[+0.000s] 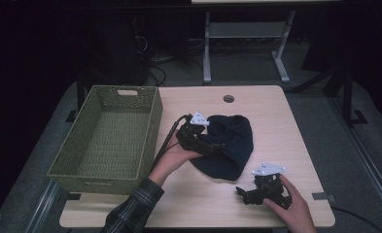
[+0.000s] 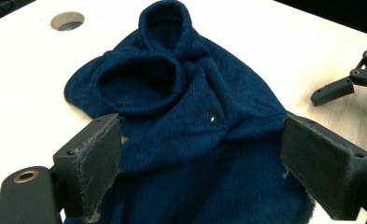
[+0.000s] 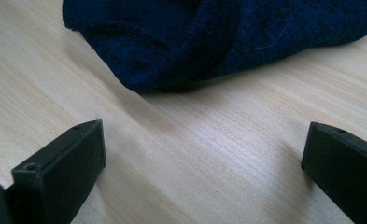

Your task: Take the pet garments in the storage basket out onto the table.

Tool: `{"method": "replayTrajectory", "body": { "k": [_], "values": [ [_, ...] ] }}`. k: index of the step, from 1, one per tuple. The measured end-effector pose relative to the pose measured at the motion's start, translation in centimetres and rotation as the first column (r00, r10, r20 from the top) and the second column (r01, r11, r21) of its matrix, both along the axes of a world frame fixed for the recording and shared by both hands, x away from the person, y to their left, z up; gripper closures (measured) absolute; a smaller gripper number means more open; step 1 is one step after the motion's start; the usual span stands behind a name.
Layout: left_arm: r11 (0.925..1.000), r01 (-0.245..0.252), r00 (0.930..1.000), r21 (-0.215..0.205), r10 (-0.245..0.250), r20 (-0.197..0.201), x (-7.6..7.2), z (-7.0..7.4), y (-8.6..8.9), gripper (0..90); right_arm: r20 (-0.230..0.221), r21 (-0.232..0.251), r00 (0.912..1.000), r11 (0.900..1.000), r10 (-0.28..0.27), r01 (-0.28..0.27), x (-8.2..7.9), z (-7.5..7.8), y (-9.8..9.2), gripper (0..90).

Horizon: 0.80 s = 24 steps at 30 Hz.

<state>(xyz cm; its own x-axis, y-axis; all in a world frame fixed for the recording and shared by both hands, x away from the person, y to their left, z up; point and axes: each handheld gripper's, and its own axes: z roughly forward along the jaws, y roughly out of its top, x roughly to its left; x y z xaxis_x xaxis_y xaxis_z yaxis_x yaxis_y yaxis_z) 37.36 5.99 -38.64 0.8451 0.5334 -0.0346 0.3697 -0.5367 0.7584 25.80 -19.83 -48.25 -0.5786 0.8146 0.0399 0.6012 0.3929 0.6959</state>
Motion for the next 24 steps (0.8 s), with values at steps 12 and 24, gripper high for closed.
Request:
{"method": "replayTrajectory", "body": {
  "k": [12,24],
  "values": [
    [0.9985,-0.047,0.9988,-0.030,0.047,0.014,-2.7,-1.0,1.9,12.9,0.001,-0.001,1.0000,1.000,0.001,-0.001,0.0,0.0,0.0,0.0],
    [0.9968,-0.077,0.9970,-0.023,0.077,-0.002,-5.2,-3.3,3.2,12.9,0.001,-0.001,1.0000,1.000,0.001,-0.001,0.0,0.0,0.0,0.0]
  ]
}}
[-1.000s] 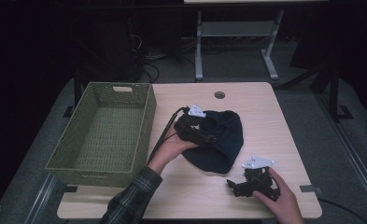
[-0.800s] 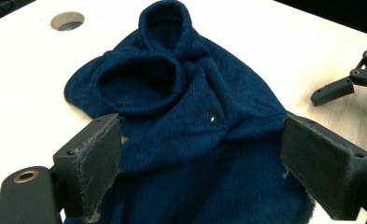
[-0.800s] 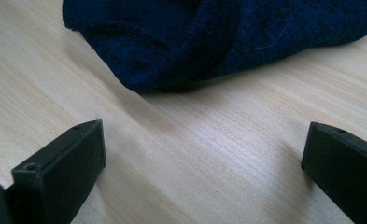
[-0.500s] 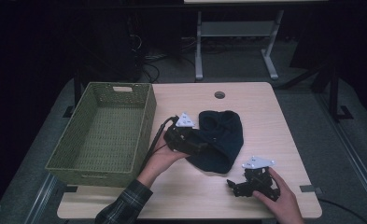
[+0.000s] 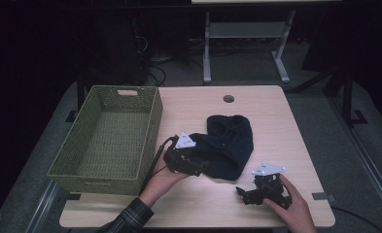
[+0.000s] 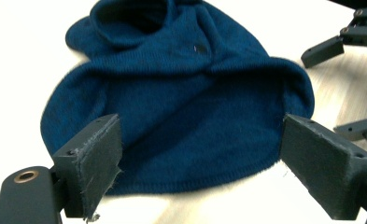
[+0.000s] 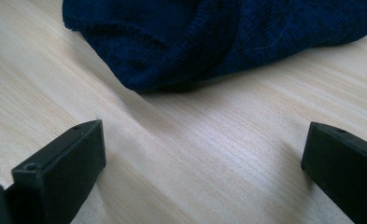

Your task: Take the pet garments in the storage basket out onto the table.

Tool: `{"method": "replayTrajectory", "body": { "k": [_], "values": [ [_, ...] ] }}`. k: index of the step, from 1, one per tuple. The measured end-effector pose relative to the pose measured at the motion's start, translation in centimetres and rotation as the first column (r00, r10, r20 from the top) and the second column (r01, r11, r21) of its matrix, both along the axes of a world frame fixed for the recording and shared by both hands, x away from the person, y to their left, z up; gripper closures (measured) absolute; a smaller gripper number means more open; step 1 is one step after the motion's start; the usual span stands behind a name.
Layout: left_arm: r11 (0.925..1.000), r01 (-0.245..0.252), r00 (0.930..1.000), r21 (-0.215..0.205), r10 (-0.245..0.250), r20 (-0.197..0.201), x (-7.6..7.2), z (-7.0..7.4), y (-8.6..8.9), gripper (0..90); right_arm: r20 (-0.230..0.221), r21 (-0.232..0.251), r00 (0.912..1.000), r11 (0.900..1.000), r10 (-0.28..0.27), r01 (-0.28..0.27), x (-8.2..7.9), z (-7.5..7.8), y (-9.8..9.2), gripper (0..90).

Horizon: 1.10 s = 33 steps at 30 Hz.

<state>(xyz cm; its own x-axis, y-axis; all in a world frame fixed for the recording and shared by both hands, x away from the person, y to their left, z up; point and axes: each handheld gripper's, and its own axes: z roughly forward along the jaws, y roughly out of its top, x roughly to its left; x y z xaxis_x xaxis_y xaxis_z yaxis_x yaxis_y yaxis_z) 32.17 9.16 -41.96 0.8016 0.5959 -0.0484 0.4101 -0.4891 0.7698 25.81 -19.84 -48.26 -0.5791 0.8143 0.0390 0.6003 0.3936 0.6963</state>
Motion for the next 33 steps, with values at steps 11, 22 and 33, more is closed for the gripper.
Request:
{"method": "replayTrajectory", "body": {
  "k": [11,22,33],
  "values": [
    [0.9992,0.000,0.9995,0.040,0.001,-0.031,-1.8,-2.3,0.1,12.9,-0.001,0.000,1.0000,1.000,0.000,0.000,0.0,0.0,0.0,0.0],
    [0.9949,-0.020,0.9994,0.099,0.022,-0.026,-3.5,-4.5,0.5,12.9,-0.001,-0.001,1.0000,1.000,0.002,-0.002,0.0,0.0,0.0,0.0],
    [0.9950,-0.027,0.9995,0.096,0.028,-0.012,-3.8,-5.8,0.8,12.7,-0.001,-0.001,1.0000,1.000,0.002,-0.002,0.0,0.0,0.0,0.0]
  ]
}}
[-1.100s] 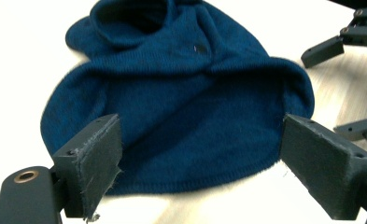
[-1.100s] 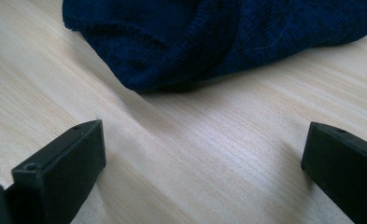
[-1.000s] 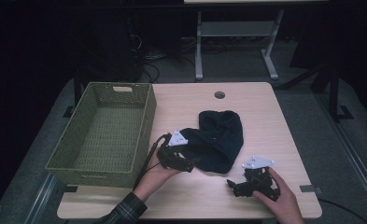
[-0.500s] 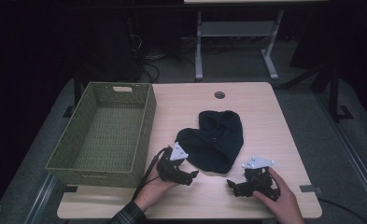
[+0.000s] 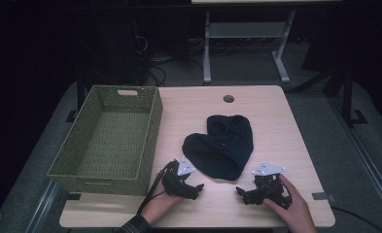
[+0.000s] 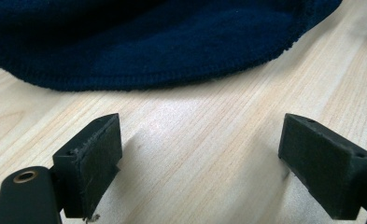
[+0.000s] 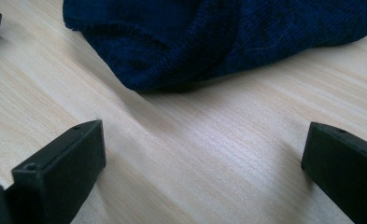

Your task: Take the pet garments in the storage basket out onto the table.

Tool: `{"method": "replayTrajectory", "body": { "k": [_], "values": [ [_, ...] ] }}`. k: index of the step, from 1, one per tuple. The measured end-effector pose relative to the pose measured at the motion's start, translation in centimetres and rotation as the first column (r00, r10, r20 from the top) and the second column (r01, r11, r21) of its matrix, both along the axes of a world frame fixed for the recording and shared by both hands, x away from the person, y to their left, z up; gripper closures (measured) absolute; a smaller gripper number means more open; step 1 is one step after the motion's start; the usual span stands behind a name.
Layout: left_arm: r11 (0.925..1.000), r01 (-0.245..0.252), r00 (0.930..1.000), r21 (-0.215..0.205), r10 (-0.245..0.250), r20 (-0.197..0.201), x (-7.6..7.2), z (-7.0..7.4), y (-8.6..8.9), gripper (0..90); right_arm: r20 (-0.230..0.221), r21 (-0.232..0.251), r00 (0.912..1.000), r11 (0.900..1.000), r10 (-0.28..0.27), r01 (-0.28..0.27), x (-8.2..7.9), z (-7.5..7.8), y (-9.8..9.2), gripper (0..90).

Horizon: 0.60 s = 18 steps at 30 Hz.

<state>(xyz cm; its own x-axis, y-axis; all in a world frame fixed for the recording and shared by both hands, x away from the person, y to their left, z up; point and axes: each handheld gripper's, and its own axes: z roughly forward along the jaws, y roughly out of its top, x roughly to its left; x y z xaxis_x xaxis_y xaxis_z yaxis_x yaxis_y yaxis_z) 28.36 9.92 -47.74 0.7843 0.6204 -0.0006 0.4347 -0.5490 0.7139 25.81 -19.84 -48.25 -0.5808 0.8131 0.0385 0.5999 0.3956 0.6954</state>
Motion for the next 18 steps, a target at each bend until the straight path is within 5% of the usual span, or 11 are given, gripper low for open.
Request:
{"method": "replayTrajectory", "body": {
  "k": [18],
  "values": [
    [0.9994,0.033,0.9994,-0.006,-0.033,0.001,0.05,-0.05,0.59,12.7,0.005,-0.001,1.0000,1.000,0.003,-0.003,0.03,-0.01,-0.01,0.0]
  ]
}}
